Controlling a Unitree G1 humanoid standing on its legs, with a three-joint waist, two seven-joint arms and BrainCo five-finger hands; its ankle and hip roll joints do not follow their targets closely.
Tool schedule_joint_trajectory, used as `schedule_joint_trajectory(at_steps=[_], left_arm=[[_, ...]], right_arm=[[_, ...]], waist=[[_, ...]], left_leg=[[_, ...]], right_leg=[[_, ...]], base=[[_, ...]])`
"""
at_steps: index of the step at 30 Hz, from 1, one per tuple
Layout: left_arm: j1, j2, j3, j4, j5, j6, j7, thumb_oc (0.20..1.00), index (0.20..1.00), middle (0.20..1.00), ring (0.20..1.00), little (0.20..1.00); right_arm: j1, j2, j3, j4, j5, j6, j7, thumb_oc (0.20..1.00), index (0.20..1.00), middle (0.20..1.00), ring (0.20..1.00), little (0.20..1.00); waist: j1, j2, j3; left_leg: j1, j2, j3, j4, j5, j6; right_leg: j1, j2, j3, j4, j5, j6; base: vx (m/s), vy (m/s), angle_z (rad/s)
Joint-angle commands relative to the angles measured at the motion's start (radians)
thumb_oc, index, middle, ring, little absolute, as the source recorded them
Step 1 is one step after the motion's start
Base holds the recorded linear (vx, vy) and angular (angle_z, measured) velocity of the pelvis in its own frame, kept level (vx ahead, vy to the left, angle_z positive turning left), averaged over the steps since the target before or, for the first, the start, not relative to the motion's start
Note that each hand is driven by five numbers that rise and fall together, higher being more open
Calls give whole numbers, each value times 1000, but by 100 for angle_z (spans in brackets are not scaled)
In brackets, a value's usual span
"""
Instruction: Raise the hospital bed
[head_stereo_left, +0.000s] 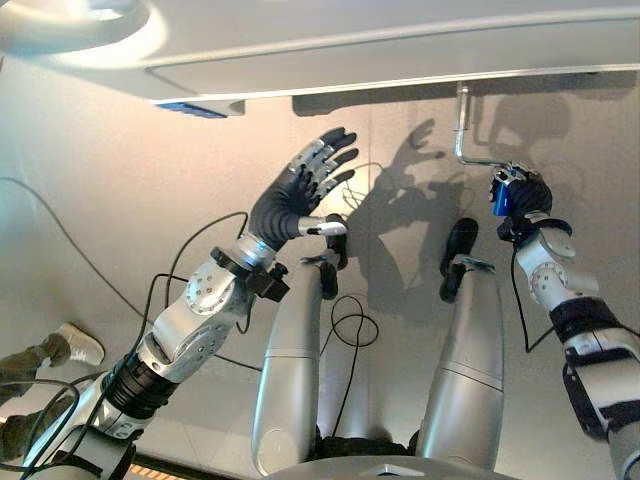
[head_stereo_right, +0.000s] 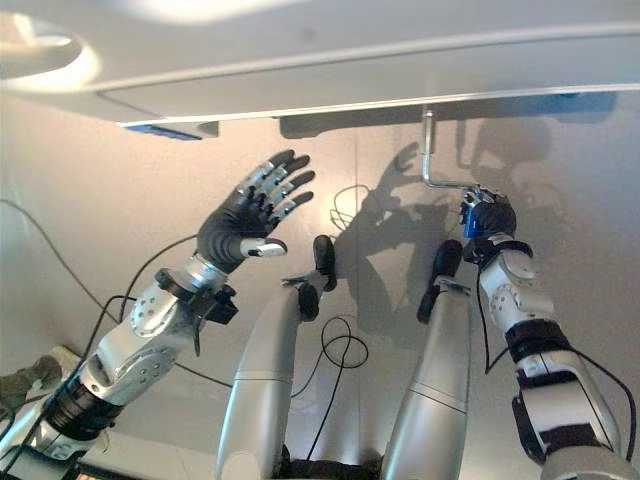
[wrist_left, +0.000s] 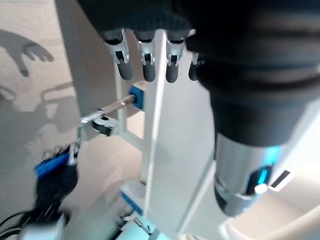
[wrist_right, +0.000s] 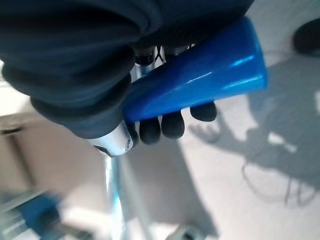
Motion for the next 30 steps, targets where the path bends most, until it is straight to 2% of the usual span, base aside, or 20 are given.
schedule_joint_trajectory(at_steps=[1,7,15,20,25,30], left_arm=[[34,-2,54,-90,15,-44,6,1000,1000,1000,1000,1000],[46,29,89,-84,48,-35,20,1000,1000,1000,1000,1000],[48,68,95,-96,84,-37,21,1000,1000,1000,1000,1000],[32,77,68,-95,94,-37,23,1000,1000,1000,1000,1000],[1,69,50,-99,81,-39,31,1000,1000,1000,1000,1000],[-21,43,29,-83,85,-42,64,1000,1000,1000,1000,1000]], right_arm=[[58,-46,-124,-141,55,-140,-20,200,200,200,200,200],[147,-38,-71,-399,68,-108,48,200,200,200,200,200],[137,-79,33,-567,130,-84,100,200,200,200,200,200],[71,-91,140,-590,141,-58,112,200,200,200,200,200],[-22,-44,296,-628,141,-20,127,200,200,200,200,200],[-111,20,397,-615,144,-5,117,200,200,200,200,200]], waist=[[-42,-38,-24],[-54,-66,-24],[-43,-89,-24],[-32,-94,-24],[-10,-101,-24],[22,-95,-24]], left_leg=[[94,20,-6,-187,117,-31],[134,30,-8,-235,126,-31],[184,33,-23,-255,128,-33],[189,31,-33,-250,125,-28],[188,23,-44,-242,126,-25],[177,9,-61,-229,127,-22]], right_leg=[[73,28,-39,-84,79,-1],[120,35,-59,-144,93,-1],[189,39,-82,-191,108,2],[205,37,-90,-197,111,3],[219,26,-103,-201,112,2],[225,17,-119,-183,103,1]], base=[[-33,3,-10],[-46,5,-7],[-10,1,0],[-3,3,2],[-3,-28,2],[7,25,5]])
